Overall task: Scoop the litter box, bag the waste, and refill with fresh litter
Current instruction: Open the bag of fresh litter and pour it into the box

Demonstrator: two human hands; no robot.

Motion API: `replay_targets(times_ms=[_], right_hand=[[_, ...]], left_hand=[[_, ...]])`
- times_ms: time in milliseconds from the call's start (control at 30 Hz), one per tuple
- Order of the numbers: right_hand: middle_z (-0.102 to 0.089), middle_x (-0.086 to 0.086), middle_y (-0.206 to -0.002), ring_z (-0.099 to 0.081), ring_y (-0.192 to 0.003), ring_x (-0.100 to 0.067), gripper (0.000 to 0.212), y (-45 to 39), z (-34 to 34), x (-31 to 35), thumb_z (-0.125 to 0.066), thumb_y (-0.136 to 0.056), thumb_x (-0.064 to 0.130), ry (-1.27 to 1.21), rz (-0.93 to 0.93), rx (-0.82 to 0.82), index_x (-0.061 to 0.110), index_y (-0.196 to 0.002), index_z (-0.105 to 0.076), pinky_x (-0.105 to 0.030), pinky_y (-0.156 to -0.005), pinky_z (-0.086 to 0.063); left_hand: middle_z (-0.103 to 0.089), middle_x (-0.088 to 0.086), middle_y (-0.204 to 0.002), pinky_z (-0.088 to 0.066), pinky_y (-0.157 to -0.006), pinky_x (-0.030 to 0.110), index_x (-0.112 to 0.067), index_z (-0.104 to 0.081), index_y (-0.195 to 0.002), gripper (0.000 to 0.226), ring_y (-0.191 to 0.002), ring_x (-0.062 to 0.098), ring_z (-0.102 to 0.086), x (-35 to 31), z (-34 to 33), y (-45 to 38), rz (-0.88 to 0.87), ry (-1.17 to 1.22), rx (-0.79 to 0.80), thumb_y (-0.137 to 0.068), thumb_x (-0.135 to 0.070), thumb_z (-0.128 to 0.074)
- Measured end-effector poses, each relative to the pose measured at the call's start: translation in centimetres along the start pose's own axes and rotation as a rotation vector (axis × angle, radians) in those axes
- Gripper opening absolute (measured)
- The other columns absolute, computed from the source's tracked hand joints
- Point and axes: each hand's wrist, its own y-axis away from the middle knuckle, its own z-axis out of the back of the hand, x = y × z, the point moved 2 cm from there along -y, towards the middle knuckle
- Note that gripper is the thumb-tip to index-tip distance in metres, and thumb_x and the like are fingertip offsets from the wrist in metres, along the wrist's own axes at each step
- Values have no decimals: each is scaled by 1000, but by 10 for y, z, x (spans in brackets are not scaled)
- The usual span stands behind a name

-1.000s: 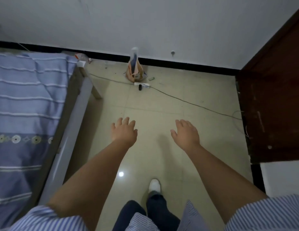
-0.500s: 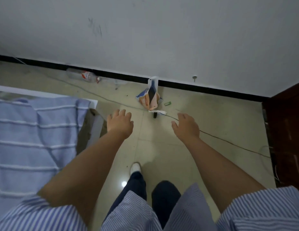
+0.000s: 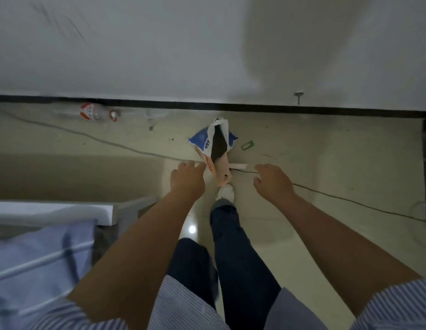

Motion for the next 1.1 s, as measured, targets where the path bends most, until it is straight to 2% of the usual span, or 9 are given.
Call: replay_targets(times_ms=[400, 567, 633, 700, 767, 833, 900, 1000, 1100], right_hand=[[-41, -14, -135, -47, -117, -31, 50, -176, -55, 22, -32, -98, 14, 339, 197, 321, 24, -146, -21, -36, -89, -42], [-42, -17, -132, -43, -118, -30, 39, -206, -89, 8, -37, -95, 6, 342, 106, 369, 13, -133, -43, -36, -85, -42], [-56, -21, -112, -56, -103, -32, 31, -210, -98, -1, -65, -74, -5, 307, 206, 211, 1, -105, -61, -34, -66, -49], [-65, -20, -78, -66, -70, -31, 37, -214, -103, -9, -82, -33, -10, 329, 317, 180, -1, -64, -63, -22, -40, -44], [-66, -18, -68, -66, -59, -29, 40, -217, -111, -18, -79, -20, -14, 308, 384, 216, 0, -51, -58, -18, -36, -41], [-67, -19, -68, -67, -60, -29, 39, -220, -111, -20, -78, -20, -17, 296, 456, 192, -2, -50, -58, -19, -38, -44], [-66, -20, -66, -65, -61, -28, 36, -228, -114, -25, -77, -26, -20, 212, 471, 177, -3, -53, -59, -21, -40, -45], [-56, -17, -52, -56, -51, -25, 17, -232, -111, -17, -55, -52, -18, 66, 473, 10, -1, -55, -54, -22, -37, -38], [-55, -19, -70, -56, -64, -27, 19, -240, -105, -7, -39, -82, -7, -23, 168, -76, -5, -87, -56, -30, -51, -35]], left_hand=[[-37, 12, -134, -38, -93, 35, -22, -22, -146, 58, -122, 28, -38, 21, -78, -176, -228, -282, 225, -94, -12, -44], [-27, 14, -143, -38, -96, 37, -16, -31, -142, 52, -128, 31, -32, 22, -99, -213, -303, -250, 269, -92, -9, -44], [-39, 13, -138, -44, -89, 35, -9, -52, -125, 44, -122, 29, -42, 25, -105, -219, -346, -237, 198, -82, -7, -59], [-67, 8, -101, -52, -62, 26, -8, -72, -78, 38, -87, 26, -65, 32, -111, -227, -416, -227, 90, -43, -5, -84], [-68, 4, -64, -49, -47, 19, -10, -66, -48, 37, -55, 22, -65, 43, -119, -234, -503, -220, 35, -17, 0, -84], [-61, 6, -51, -46, -43, 17, -8, -61, -43, 37, -43, 21, -60, 53, -127, -241, -546, -132, 64, -15, 4, -82], [-60, 12, -53, -44, -41, 19, -1, -61, -51, 34, -45, 25, -60, 56, -113, -241, -514, -92, 81, -25, 7, -82], [-61, 25, -102, -44, -72, 38, 7, -59, -99, 18, -93, 35, -59, 72, -109, -251, -217, 56, 122, -83, 1, -54], [-57, 25, -112, -40, -79, 39, 4, -49, -119, 30, -101, 37, -54, 82, -108, -257, -65, 192, 123, -90, -1, -43]])
